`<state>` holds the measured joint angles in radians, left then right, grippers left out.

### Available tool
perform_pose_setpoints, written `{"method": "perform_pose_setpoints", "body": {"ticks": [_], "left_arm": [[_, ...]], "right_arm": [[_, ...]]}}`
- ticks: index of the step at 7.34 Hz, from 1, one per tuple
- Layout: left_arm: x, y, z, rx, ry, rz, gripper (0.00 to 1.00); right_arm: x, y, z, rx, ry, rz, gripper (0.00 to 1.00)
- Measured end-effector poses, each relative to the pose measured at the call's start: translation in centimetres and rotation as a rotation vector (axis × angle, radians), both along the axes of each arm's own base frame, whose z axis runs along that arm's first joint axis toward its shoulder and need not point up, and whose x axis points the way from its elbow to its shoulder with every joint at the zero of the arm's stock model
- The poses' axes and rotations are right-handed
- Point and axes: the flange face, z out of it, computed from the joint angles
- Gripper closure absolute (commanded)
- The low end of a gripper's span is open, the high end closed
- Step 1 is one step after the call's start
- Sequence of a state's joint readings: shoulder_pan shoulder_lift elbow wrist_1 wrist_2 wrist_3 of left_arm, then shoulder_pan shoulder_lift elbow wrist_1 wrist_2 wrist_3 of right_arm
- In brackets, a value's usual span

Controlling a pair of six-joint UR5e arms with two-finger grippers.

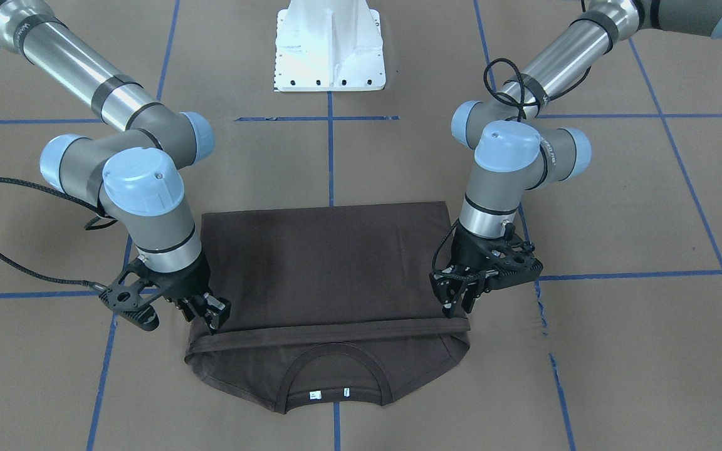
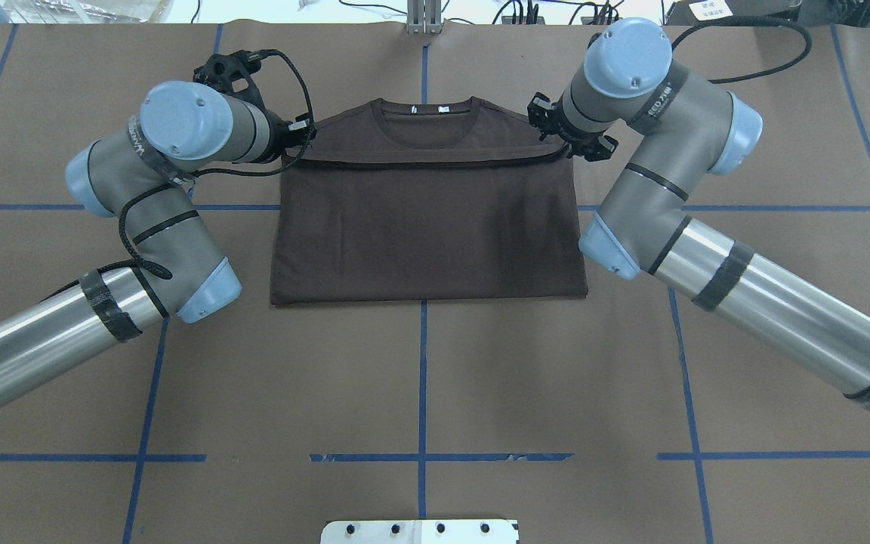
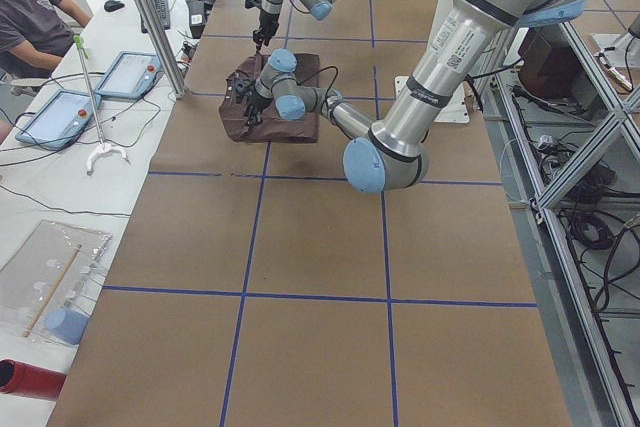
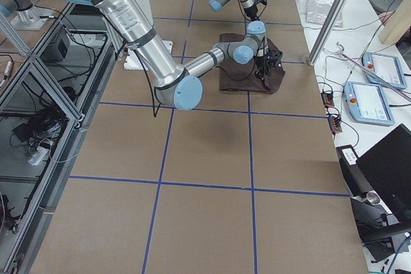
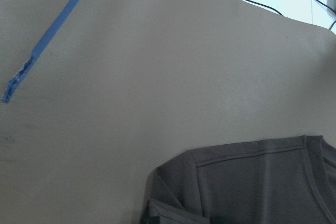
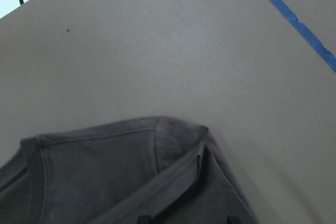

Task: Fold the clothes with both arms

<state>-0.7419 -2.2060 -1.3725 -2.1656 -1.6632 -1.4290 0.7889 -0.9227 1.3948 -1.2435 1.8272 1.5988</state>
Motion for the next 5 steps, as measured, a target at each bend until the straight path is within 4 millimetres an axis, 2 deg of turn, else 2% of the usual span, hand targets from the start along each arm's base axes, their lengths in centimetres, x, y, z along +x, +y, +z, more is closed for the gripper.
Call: {"method": "perform_pose_setpoints", "body": {"ticks": [3, 4, 5], "left_arm": [[-1.1, 1.3, 0.7, -0.007, 0.022, 0.017, 0.53], [-1.1, 1.4, 0.7, -0.007, 0.023, 0.018, 0.53], [-1.0, 1.5, 0.7, -0.008, 0.023, 0.018, 0.53]], "right_arm": [[0.2, 11.2, 2.4, -0.080, -0.084, -0.023, 0.32], [0.0, 13.9, 2.8, -0.106, -0.099, -0.028, 0.32], [-0.3, 15.6, 3.6, -0.127, -0.098, -0.031, 0.32]]}}
